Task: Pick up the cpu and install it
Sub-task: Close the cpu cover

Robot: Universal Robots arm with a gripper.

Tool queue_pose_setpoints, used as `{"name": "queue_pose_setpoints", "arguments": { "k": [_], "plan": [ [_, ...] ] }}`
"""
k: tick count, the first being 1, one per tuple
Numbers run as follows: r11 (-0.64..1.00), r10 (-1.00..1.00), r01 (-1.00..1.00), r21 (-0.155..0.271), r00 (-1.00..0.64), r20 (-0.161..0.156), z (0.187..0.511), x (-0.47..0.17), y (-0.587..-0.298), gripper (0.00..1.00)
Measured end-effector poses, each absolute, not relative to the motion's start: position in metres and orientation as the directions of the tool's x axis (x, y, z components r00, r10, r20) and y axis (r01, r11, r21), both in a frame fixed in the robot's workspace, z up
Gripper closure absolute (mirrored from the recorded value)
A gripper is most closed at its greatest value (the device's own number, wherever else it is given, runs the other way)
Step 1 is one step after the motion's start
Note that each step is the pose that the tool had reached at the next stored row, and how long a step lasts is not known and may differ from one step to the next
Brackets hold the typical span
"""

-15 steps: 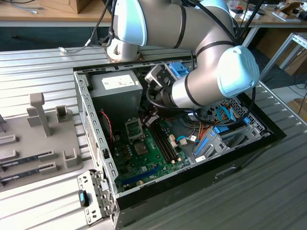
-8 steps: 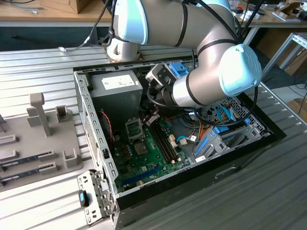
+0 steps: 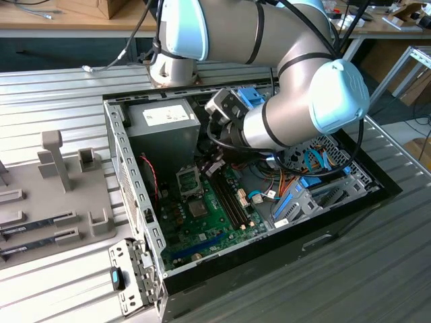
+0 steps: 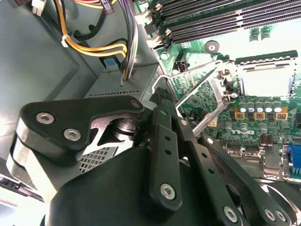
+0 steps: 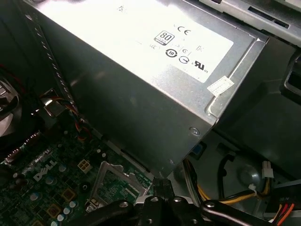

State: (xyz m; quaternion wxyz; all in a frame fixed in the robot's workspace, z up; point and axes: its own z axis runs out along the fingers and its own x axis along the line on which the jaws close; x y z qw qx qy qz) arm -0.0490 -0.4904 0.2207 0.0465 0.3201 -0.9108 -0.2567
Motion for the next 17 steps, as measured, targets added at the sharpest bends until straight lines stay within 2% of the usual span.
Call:
{"name": "queue_pose_setpoints", "arguments": {
  "k": [17],
  "plan": [
    [0.663, -0.607, -0.559, 0.497, -0.791, -0.080, 0.2225, -0.0503, -0.4914, 0.89]
  ]
}}
